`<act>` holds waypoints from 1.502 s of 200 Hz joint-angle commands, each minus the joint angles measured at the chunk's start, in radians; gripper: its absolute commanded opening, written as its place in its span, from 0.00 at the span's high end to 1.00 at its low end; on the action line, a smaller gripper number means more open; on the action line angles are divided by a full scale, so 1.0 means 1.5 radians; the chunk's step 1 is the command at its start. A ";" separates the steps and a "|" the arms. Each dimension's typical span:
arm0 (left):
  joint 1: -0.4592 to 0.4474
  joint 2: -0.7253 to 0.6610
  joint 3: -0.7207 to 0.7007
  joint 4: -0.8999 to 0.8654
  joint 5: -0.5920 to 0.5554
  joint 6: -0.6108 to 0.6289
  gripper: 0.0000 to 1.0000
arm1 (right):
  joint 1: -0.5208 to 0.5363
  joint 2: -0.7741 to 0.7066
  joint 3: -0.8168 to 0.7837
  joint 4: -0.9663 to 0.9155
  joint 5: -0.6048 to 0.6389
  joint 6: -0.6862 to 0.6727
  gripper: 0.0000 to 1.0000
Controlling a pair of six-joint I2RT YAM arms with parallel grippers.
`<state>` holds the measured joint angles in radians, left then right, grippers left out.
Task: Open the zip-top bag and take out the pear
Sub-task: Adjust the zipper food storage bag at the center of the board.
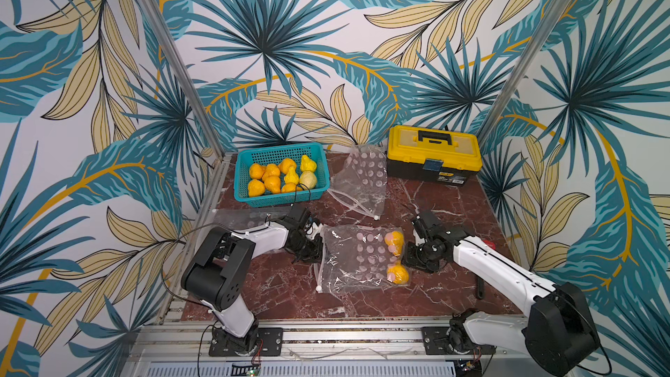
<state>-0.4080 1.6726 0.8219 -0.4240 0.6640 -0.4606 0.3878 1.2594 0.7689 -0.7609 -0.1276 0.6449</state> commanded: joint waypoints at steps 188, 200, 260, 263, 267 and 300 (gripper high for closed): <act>0.000 0.073 -0.017 0.013 -0.059 0.032 0.64 | 0.005 -0.150 0.076 -0.159 0.001 -0.025 1.00; 0.000 0.074 -0.017 0.013 -0.058 0.031 0.64 | 0.005 -0.139 0.074 -0.165 0.027 -0.015 0.97; 0.000 0.072 -0.018 0.013 -0.053 0.028 0.64 | 0.018 -0.190 0.031 -0.157 -0.065 0.049 0.45; 0.000 0.072 -0.017 0.013 -0.053 0.030 0.64 | 0.022 -0.198 0.019 -0.156 -0.070 0.055 0.44; 0.000 0.074 -0.016 0.013 -0.053 0.029 0.64 | 0.026 -0.205 0.008 -0.156 -0.073 0.062 0.41; 0.000 0.079 -0.012 0.013 -0.051 0.030 0.64 | 0.074 -0.263 -0.086 -0.126 -0.077 0.112 0.39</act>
<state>-0.4068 1.7264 0.8280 -0.3557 0.7280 -0.4343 0.4545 0.9146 0.7315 -0.9722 -0.2111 0.7345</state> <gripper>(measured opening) 0.364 0.611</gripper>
